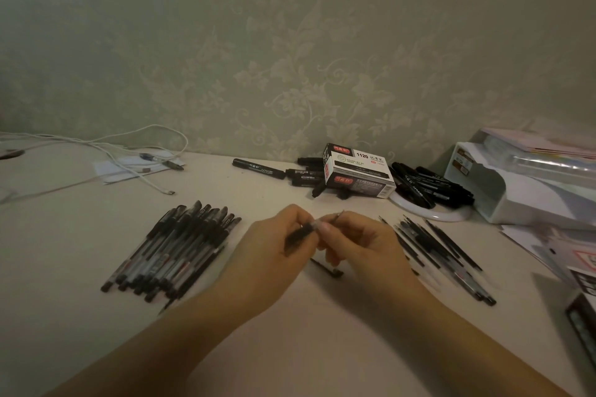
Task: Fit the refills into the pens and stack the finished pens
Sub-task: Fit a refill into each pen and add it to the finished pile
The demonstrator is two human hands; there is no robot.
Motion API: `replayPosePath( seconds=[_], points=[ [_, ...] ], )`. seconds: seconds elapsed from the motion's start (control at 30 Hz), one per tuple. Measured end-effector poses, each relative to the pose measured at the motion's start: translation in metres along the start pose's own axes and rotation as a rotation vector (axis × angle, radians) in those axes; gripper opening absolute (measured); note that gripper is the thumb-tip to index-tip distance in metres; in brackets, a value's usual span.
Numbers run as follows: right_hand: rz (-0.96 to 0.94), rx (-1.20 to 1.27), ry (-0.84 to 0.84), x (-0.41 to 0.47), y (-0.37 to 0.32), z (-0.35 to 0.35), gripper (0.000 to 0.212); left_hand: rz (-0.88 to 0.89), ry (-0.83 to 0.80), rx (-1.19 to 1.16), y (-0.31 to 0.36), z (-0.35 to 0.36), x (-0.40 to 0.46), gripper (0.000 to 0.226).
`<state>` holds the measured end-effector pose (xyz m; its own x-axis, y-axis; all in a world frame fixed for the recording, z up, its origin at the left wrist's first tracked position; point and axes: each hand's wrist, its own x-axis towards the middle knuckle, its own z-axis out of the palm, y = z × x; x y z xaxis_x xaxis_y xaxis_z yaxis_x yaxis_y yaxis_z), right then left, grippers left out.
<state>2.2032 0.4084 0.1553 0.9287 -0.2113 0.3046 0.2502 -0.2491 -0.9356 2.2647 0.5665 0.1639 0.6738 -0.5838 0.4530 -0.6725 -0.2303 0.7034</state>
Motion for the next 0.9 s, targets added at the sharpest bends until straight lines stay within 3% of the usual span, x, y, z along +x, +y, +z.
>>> replayPosePath(
  seconds=[0.2,0.4,0.53,0.67,0.9],
  points=[
    [0.019,0.036,0.055,0.001,0.001,0.002,0.02,0.057,0.01,0.042,-0.008,0.0,-0.001,0.008],
    [0.106,0.134,0.34,0.008,0.0,-0.015,0.022,0.05,-0.021,0.122,-0.012,-0.002,-0.002,0.011],
    [0.158,0.285,0.44,0.012,0.003,-0.025,0.024,0.036,-0.044,0.147,-0.014,-0.002,-0.001,0.013],
    [0.165,0.408,0.424,0.014,0.004,-0.024,0.024,0.041,-0.076,0.159,-0.016,-0.002,-0.002,0.016],
    [0.131,0.399,0.368,0.013,0.004,-0.018,0.023,0.04,-0.084,0.138,-0.015,-0.002,-0.001,0.019]
  ],
)
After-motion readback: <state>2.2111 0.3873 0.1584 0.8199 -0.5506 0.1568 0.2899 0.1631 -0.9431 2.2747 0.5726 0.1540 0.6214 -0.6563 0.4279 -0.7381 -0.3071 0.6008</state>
